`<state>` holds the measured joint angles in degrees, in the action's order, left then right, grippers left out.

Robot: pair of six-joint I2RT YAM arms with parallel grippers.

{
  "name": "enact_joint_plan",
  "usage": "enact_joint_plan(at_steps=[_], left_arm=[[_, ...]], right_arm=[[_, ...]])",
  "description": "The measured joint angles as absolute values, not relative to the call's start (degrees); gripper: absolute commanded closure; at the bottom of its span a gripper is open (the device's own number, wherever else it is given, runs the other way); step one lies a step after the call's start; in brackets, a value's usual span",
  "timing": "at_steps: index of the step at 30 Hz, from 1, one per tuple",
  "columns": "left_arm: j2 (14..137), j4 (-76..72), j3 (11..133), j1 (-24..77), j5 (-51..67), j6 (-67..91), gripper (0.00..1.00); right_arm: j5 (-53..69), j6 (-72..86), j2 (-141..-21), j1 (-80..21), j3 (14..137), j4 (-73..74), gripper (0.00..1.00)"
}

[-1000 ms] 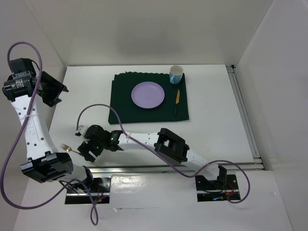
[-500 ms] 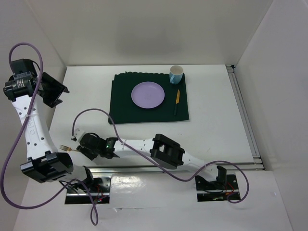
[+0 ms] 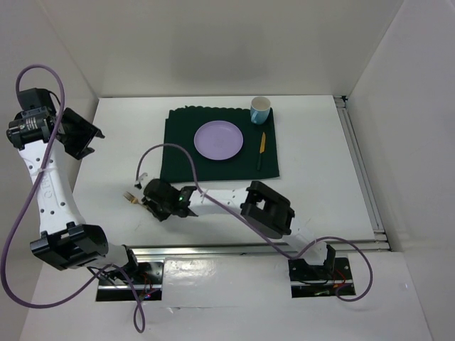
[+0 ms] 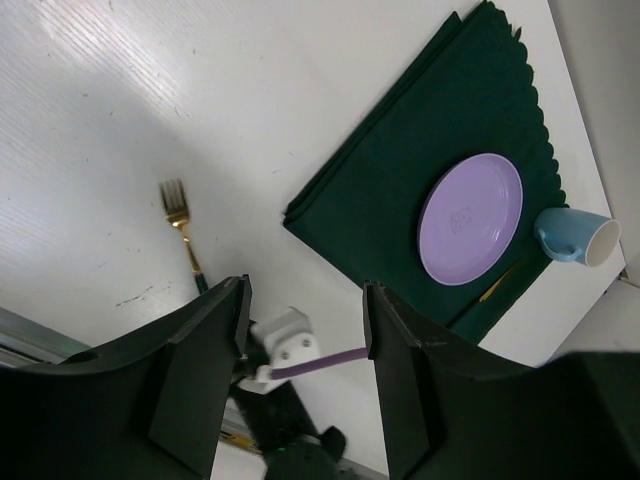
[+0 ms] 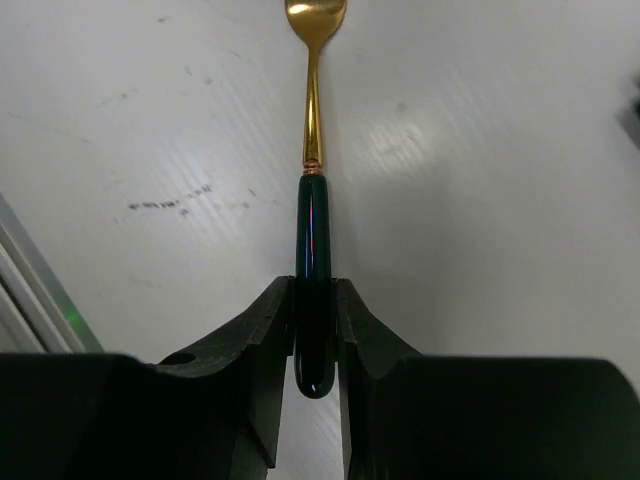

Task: Set the dinner table for one person

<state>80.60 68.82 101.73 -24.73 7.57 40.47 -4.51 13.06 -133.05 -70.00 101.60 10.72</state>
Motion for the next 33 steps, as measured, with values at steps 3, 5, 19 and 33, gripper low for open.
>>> enact_joint_plan(at_steps=[3, 5, 19, 33], left_arm=[[80.47, 68.16, 100.6, -24.73, 7.86, 40.49, 0.35], [80.34, 67.9, 99.63, -24.73, 7.92, 40.53, 0.35], [77.93, 65.73, 93.58, -24.73, 10.17, 40.56, 0.35], [75.46, 64.9, 89.8, -24.71, 12.49, 40.51, 0.36]], right_arm=[[-2.61, 15.9, -129.58, -67.0, 101.19, 15.03, 1.0], [-1.8, 19.33, -129.49, -64.34, 106.17, 19.7, 1.0], [-10.04, 40.82, -136.88, -52.56, 126.3, 27.14, 1.0], [-21.87, 47.75, -143.68, -50.48, 128.09, 21.67, 1.0]])
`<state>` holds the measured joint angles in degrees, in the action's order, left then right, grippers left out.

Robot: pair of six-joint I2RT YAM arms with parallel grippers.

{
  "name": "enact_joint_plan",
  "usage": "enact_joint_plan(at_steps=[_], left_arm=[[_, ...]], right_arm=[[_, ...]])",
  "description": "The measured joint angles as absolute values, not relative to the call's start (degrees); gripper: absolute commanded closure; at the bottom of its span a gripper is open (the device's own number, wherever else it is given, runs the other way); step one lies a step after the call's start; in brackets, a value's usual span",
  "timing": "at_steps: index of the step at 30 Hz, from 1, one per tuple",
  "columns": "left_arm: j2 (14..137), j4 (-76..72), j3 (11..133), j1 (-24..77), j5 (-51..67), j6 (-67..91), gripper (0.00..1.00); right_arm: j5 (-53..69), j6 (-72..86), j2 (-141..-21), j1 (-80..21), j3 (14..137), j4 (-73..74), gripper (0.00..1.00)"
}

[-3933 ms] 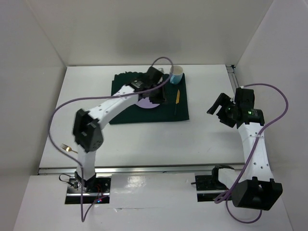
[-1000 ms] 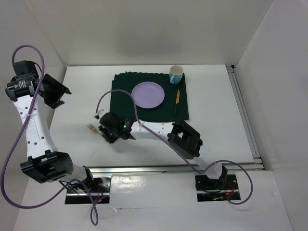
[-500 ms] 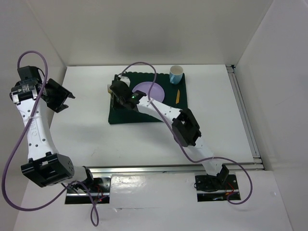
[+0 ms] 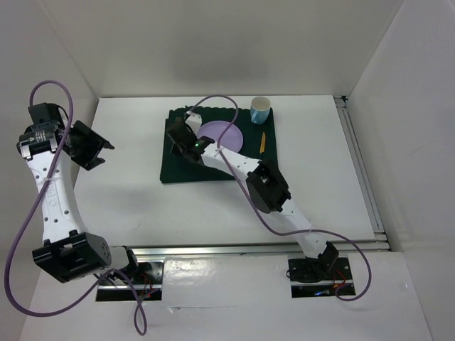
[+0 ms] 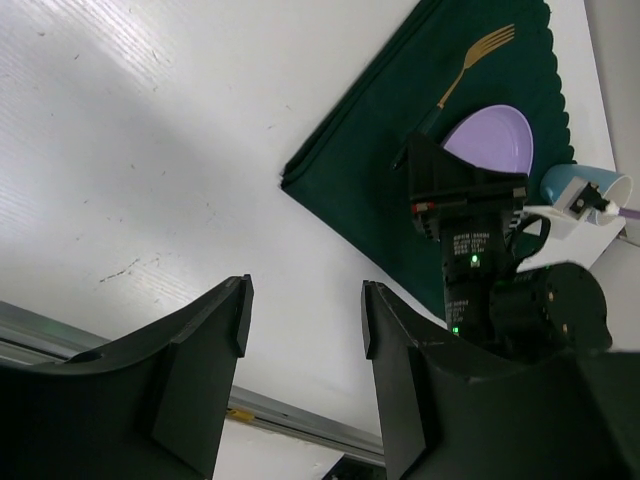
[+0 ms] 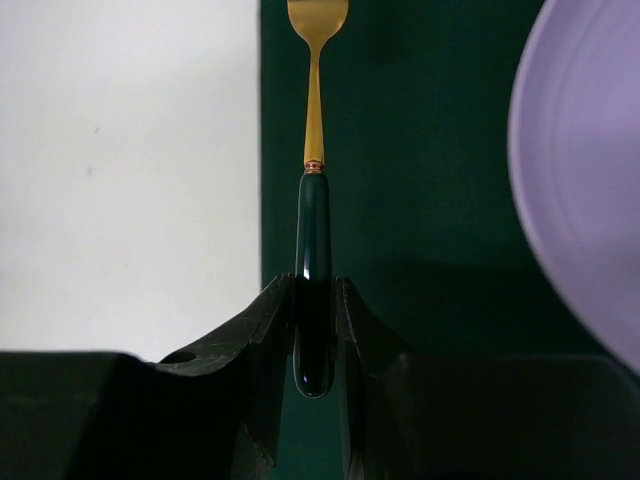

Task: Set the dinner table for one person

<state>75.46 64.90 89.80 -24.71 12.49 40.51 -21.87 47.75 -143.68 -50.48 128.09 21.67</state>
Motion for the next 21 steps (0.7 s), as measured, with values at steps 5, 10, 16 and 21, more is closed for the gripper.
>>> enact_joint_plan(at_steps=[5, 10, 16, 21], left_arm=[[74.04, 64.69, 89.56, -24.38, 12.51, 40.49, 0.36], [73.49, 64.18, 88.23, -24.23, 12.51, 40.49, 0.36], [73.47, 63.7, 87.7, -24.23, 12.51, 40.51, 0.36], [73.47, 63.29, 87.7, -24.21, 12.53, 40.49, 0.36]], right_arm=[[-20.82, 48.36, -147.06, -47.18, 129.73, 21.15, 1.0], [-19.33, 47.92, -151.0, -44.62, 132.88, 20.97, 1.0], [-17.76, 47.03, -151.37, -44.36, 133.21, 20.45, 1.0], [-17.28, 46.33, -151.37, -44.6, 133.1, 20.1, 1.0]])
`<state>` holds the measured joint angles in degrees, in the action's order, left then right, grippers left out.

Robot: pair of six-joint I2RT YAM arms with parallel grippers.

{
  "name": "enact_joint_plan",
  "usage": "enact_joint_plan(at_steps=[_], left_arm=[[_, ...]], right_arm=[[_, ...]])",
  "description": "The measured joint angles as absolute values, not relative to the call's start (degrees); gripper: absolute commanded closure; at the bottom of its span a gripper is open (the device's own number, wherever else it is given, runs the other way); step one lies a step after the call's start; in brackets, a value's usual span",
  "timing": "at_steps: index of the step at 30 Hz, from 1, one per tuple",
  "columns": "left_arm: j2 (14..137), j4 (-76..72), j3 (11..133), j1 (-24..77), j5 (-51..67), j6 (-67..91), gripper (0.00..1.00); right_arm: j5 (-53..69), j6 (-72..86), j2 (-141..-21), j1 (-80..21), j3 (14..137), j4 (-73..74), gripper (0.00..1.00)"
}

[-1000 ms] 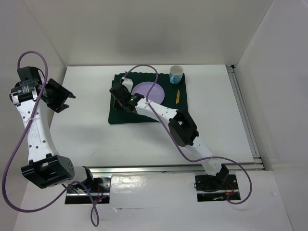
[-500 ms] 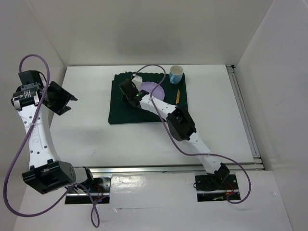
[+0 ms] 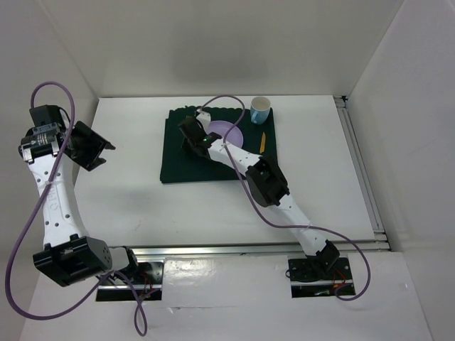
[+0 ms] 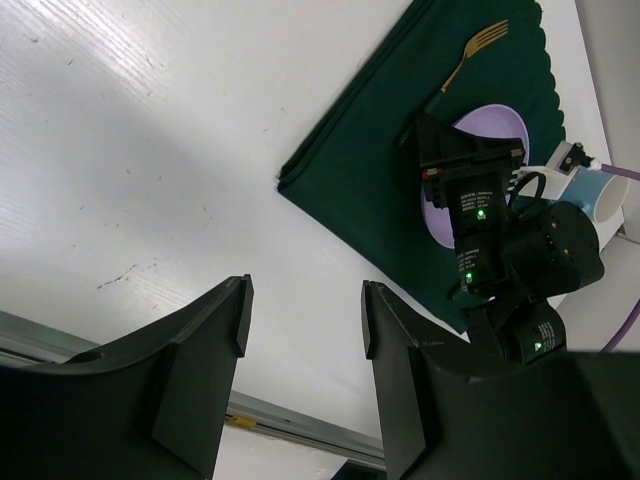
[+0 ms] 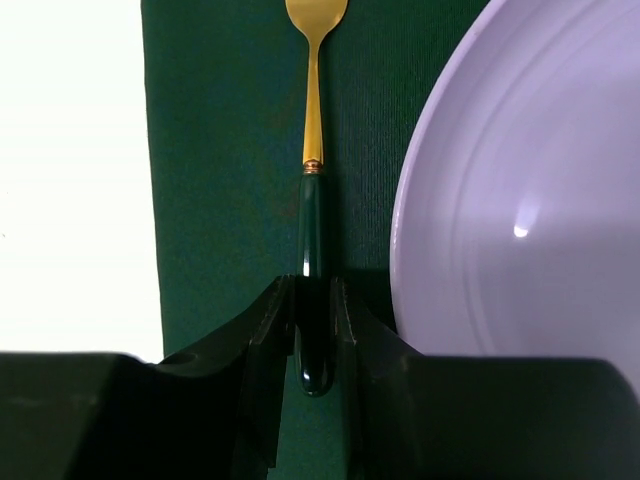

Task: Set the dinner table for one person

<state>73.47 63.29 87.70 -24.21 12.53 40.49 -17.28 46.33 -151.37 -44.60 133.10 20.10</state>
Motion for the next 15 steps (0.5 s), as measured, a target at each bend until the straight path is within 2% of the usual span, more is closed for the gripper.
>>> enact_joint_plan(at_steps=[12, 13, 14, 15], left_arm=[[73.47, 62.98, 87.7, -24.18, 12.93, 40.49, 0.36], [73.47, 62.98, 87.7, -24.18, 12.97, 40.49, 0.36], [73.47, 62.98, 87.7, -24.18, 12.99, 40.49, 0.36], [73.47, 62.98, 87.7, -24.18, 13.02, 40.51, 0.36]], right_arm=[[-18.9, 46.74, -150.78, -45.36, 130.72, 18.28, 1.0], [-19.03, 46.78, -150.71, -45.45, 130.54, 18.24, 0.93], [-19.14, 46.87, -150.39, -45.54, 129.95, 18.04, 0.83], [-19.25, 46.92, -150.17, -45.63, 129.58, 18.04, 0.68]])
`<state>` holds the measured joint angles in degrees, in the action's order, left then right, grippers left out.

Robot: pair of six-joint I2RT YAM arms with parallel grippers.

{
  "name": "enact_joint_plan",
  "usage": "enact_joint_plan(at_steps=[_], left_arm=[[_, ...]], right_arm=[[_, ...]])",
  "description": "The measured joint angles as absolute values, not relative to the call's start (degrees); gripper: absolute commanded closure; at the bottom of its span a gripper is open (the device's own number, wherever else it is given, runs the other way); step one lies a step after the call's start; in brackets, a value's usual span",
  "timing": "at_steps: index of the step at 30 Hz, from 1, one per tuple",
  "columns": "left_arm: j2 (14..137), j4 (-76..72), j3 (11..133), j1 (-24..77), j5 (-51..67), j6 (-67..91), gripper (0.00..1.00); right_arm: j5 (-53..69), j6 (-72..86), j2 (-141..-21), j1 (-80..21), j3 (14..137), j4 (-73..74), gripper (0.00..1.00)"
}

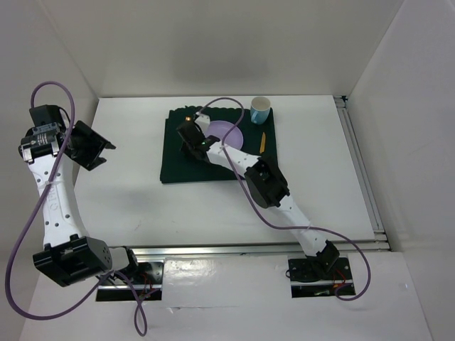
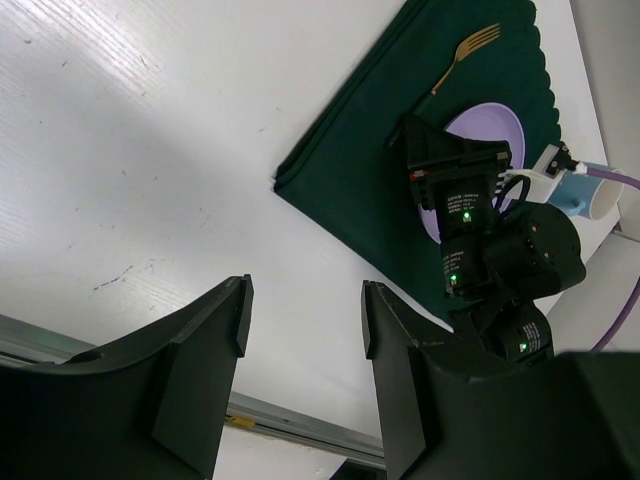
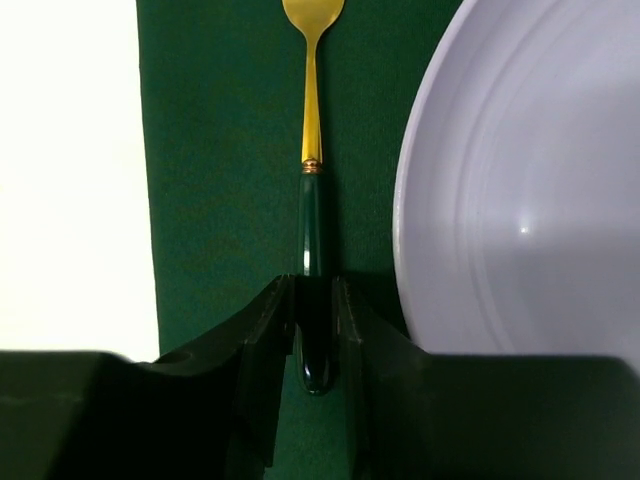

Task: Set the dinner table for one person

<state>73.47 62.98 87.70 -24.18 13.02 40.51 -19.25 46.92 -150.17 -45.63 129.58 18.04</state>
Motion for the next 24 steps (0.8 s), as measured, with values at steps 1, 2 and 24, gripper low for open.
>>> enact_joint_plan(at_steps=[1, 2, 24], left_arm=[[73.47, 62.98, 87.7, -24.18, 13.02, 40.51, 0.36], [73.47, 62.98, 87.7, -24.18, 13.04, 40.49, 0.36], [72.51, 62.39, 87.72, -21.08, 14.44, 39.05, 0.36]], right_arm=[[-19.27, 47.09, -149.99, -45.78, 129.32, 18.04, 0.59], [-19.33, 47.4, -149.86, -45.89, 129.08, 18.0, 0.54], [-18.87, 38.41, -118.87, -52.95, 112.03, 21.61, 0.0]])
